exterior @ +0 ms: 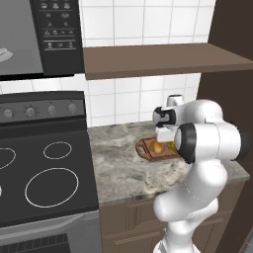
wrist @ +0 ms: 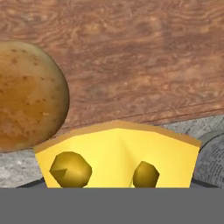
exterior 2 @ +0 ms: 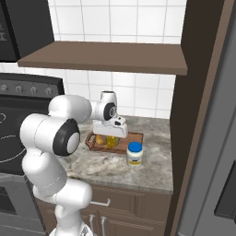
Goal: Retrieve the reheated potato from the microwave, then place the potato, cheese, and condiment on the cutting board.
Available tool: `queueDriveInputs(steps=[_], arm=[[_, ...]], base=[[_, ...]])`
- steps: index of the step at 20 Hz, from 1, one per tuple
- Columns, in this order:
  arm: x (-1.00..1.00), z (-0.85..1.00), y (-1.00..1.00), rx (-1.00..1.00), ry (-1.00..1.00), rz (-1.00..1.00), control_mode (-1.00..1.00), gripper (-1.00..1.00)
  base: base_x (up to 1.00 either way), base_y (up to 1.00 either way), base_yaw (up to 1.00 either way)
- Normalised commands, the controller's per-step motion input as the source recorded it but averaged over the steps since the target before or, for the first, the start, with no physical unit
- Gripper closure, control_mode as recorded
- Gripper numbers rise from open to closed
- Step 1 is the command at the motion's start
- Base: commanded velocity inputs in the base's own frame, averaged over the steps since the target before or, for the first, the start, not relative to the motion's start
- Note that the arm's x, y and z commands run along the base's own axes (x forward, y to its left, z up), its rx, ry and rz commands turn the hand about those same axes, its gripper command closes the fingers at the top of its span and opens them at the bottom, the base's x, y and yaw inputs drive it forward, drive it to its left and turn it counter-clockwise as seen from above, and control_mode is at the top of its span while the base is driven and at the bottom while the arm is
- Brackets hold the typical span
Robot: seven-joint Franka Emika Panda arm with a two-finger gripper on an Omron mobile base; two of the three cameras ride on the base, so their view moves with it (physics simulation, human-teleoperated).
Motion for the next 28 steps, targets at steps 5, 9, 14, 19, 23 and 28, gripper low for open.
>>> queueDriveInputs(steps=[5, 9, 14, 19, 23, 28], arm=[[0.39, -0.04, -0.03, 0.01, 0.0, 0.06, -1.0, 1.0], [0.37, -0.11, -0.08, 0.0, 0.0, 0.09, -1.0, 1.0], [0.33, -0.14, -0.11, 0.0, 0.0, 0.09, -1.0, 1.0], [0.27, -0.15, -0.02, 0.01, 0.0, 0.04, -1.0, 1.0], [0.26, -0.19, 0.0, 0.01, 0.0, 0.0, -1.0, 1.0], [0.19, -0.23, 0.0, 0.04, 0.04, 0.0, -1.0, 1.0]], base=[[0.0, 0.0, 0.0], [0.0, 0.0, 0.0], [0.0, 0.0, 0.0], [0.0, 0.0, 0.0], [0.0, 0.0, 0.0], [0.0, 0.0, 0.0]])
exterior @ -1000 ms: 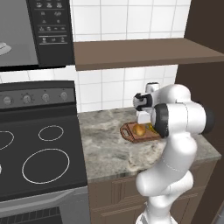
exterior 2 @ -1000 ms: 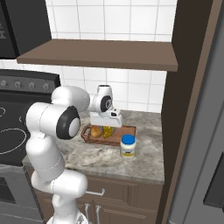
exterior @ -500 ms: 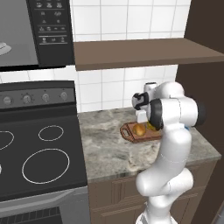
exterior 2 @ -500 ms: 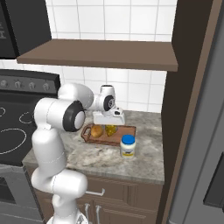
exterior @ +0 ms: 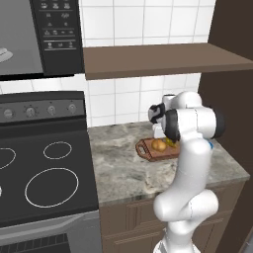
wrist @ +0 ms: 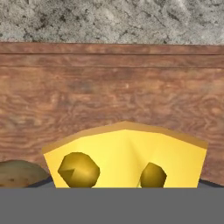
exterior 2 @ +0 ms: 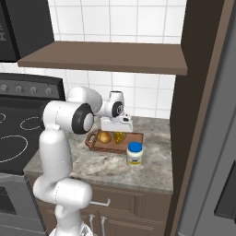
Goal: Retrieve the reheated potato from the microwave, then place the potato, cheese, and condiment on the cutting board.
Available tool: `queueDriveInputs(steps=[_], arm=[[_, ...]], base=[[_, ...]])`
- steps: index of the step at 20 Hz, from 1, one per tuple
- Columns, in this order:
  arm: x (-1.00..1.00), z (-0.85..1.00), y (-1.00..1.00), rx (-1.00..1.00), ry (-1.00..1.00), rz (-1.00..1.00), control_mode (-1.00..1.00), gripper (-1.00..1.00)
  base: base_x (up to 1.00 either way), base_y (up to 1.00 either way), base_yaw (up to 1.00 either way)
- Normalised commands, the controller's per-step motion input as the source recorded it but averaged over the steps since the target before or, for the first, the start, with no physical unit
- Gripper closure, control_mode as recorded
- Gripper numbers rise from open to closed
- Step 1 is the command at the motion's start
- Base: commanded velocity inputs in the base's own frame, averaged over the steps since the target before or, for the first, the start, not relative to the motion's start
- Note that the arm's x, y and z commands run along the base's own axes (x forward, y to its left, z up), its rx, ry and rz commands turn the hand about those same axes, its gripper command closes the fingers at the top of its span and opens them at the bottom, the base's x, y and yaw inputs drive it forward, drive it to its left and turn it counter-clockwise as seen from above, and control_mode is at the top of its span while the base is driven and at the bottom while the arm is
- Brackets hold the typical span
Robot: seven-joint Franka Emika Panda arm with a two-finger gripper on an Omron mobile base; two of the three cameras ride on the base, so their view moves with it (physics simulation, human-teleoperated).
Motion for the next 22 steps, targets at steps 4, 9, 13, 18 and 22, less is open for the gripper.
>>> queueDriveInputs(steps=[4, 9, 13, 18, 22], arm=[[0.09, -0.23, 0.0, 0.04, 0.05, 0.0, -1.0, 1.0], [-0.01, -0.22, 0.04, 0.02, 0.02, 0.0, -1.0, 1.0], [-0.07, -0.22, 0.1, 0.01, 0.04, -0.07, -1.0, 1.0], [-0.06, -0.19, 0.12, 0.0, 0.02, -0.11, -1.0, 1.0], [-0.12, -0.21, 0.11, 0.0, 0.02, -0.1, -1.0, -1.0]], base=[[0.0, 0.0, 0.0], [0.0, 0.0, 0.0], [0.0, 0.0, 0.0], [0.0, 0.0, 0.0], [0.0, 0.0, 0.0]])
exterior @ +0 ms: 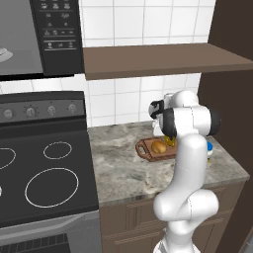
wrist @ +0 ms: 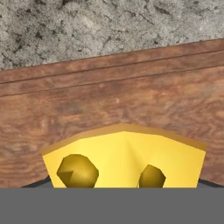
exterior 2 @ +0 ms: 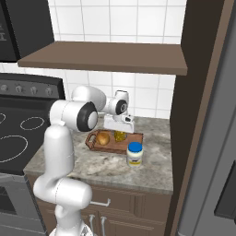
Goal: Retrieve the reheated potato from the microwave, then place the potato, cheese, and condiment on the cutting board.
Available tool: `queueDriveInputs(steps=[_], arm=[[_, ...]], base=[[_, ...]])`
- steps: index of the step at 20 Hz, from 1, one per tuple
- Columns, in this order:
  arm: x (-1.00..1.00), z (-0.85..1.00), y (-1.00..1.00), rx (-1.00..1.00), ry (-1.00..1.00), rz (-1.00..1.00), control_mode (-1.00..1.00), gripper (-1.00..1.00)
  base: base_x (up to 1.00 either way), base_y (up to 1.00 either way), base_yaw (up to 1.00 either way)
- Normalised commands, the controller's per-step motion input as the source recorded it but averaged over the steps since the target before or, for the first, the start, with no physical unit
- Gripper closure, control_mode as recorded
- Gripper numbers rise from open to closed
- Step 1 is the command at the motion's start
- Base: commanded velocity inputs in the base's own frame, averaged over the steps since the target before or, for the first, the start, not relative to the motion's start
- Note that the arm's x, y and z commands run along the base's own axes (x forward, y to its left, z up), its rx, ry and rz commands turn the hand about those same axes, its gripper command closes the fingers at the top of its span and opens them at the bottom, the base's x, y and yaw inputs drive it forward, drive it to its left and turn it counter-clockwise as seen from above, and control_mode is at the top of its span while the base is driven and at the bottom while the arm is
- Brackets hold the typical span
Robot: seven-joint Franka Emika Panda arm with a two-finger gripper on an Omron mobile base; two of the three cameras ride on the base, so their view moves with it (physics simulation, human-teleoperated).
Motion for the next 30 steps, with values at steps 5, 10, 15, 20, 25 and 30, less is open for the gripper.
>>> queueDriveInputs(steps=[5, 10, 15, 20, 25, 30], arm=[[-0.26, -0.23, 0.09, 0.0, 0.02, -0.11, -1.0, -1.0], [-0.22, -0.18, 0.09, 0.0, 0.0, -0.08, -1.0, -1.0], [-0.11, -0.04, 0.04, 0.0, 0.0, -0.04, -1.0, -1.0], [-0.02, 0.12, 0.0, -0.01, -0.01, -0.03, -1.0, -1.0], [-0.07, 0.29, 0.0, -0.01, -0.02, -0.04, -1.0, -1.0], [-0.18, 0.29, -0.05, -0.01, 0.0, -0.07, -1.0, -1.0]], base=[[0.0, 0.0, 0.0], [0.0, 0.0, 0.0], [0.0, 0.0, 0.0], [0.0, 0.0, 0.0], [0.0, 0.0, 0.0], [0.0, 0.0, 0.0]])
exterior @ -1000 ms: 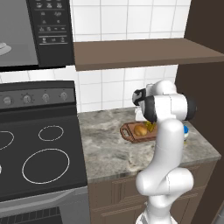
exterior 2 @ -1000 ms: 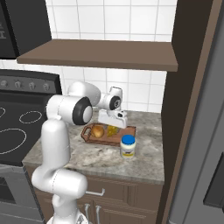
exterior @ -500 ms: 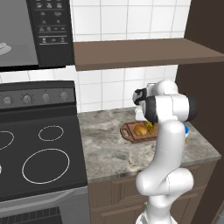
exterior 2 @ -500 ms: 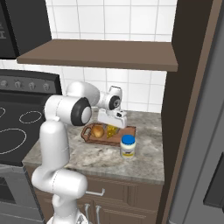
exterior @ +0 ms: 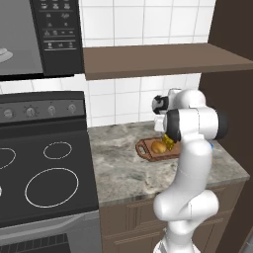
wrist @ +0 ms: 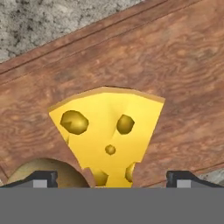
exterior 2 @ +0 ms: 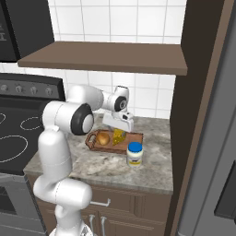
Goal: Retrieve the reheated potato from the microwave, then place the potato, cheese, and condiment on the cutting board.
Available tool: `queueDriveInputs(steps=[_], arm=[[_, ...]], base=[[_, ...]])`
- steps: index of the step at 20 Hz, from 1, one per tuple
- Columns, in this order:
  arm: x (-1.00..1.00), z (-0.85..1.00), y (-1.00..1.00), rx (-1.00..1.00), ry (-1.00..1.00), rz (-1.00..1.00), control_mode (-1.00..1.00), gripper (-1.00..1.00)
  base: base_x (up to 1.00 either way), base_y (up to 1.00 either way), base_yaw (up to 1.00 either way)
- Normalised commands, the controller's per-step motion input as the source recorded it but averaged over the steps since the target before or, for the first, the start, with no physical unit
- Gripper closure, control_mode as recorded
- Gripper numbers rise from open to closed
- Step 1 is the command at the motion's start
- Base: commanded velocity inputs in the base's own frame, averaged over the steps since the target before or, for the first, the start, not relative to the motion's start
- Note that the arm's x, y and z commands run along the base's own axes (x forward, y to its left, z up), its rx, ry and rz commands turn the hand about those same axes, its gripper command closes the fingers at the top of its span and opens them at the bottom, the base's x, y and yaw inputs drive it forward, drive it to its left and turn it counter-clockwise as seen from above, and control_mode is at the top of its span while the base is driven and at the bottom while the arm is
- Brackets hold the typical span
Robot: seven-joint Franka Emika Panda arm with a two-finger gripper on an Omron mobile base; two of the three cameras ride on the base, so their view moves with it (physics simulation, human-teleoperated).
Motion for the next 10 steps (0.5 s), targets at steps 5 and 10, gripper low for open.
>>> queueDriveInputs(steps=[5, 10], arm=[[-0.31, 0.2, -0.1, 0.0, 0.0, -0.05, -1.0, -1.0], [-0.42, 0.18, -0.03, 0.0, -0.01, -0.02, -1.0, -1.0]], base=[[0.0, 0.0, 0.0], [0.0, 0.0, 0.0]])
